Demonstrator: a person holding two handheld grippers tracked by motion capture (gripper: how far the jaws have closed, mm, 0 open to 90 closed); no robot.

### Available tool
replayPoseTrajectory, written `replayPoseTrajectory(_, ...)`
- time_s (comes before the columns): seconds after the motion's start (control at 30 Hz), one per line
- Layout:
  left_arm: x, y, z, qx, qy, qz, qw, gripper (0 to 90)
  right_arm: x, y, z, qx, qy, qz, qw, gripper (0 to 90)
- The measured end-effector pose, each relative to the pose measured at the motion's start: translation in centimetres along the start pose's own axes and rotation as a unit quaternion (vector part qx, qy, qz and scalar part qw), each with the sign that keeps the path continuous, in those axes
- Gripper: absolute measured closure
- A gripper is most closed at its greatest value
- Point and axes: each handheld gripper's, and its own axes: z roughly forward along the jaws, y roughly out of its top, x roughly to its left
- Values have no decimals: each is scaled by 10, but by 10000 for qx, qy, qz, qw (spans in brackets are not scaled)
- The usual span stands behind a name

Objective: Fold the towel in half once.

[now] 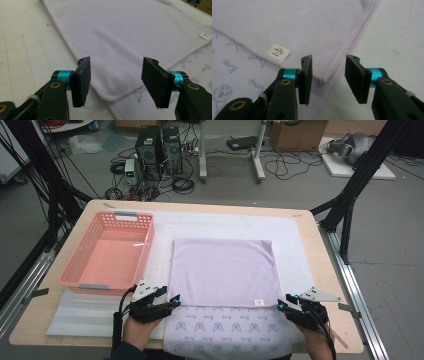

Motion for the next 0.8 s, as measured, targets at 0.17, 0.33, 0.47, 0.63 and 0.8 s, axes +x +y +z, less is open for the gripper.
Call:
replayPoseTrajectory(0.17,2,-6,0,352,108,-52,9993,476,1,-2,-2,21,50,36,10000,584)
replayPoseTrajectory(0.33,2,-8,1,605,142,90,9980,603,7,-1,4,101,145,-107,9998,582)
replayPoseTrajectory(0.47,-4,-9,3,654,222,426,9967,838,8,-2,11,255,146,-202,9994,698)
replayPoseTrajectory(0.63,-7,-6,-2,501,233,514,9971,862,8,-2,9,244,114,-400,9988,871)
replayPoseTrajectory(0.8,-10,-4,-12,255,134,526,9982,861,8,-2,3,190,149,-463,9986,871)
